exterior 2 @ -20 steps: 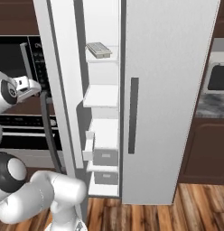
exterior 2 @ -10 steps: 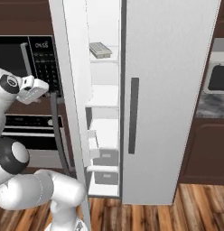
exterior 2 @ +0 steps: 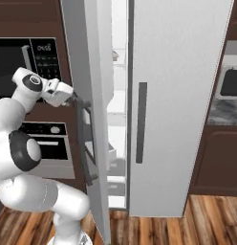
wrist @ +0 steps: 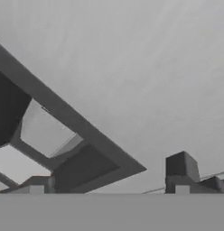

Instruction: The ice cube tray has been filled with water. Take the tray and place it in the freezer to make ice. Close the freezer door after placing the tray.

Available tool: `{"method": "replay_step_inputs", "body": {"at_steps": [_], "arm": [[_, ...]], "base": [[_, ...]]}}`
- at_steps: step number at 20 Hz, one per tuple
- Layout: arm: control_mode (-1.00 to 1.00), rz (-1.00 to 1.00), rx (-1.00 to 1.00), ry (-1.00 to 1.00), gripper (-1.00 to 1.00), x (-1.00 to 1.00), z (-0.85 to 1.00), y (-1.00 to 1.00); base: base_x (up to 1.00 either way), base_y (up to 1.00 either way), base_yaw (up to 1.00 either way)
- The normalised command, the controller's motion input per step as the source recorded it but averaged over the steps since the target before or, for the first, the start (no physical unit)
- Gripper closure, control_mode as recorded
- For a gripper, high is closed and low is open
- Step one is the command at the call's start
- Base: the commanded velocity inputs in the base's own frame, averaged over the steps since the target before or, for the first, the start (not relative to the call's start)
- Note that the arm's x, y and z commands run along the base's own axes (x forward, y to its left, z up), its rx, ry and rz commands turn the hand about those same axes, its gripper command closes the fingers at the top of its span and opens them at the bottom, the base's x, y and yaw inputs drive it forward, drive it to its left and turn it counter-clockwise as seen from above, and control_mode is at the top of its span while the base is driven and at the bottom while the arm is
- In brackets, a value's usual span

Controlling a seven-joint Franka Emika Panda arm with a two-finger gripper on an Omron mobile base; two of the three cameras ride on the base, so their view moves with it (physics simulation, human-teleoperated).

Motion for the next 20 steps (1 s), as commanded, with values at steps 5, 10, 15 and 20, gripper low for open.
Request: {"method": "replay_step_inputs", "body": {"at_steps": [5, 10, 15, 20], "arm": [[-1.0, 0.05, 0.08, -0.21, -1.0, 0.72, 0.0, -1.0], [-1.0, 0.23, 0.2, -0.3, -1.0, 0.77, 0.0, -1.0], [-1.0, 0.32, 0.22, -0.34, -1.0, 0.79, 0.0, -0.9], [-1.0, 0.35, 0.15, -0.31, -1.0, 0.76, 0.0, -0.46]], "base": [[0.0, 0.0, 0.0], [0.0, 0.0, 0.0], [0.0, 0.0, 0.0], [0.0, 0.0, 0.0]]}}
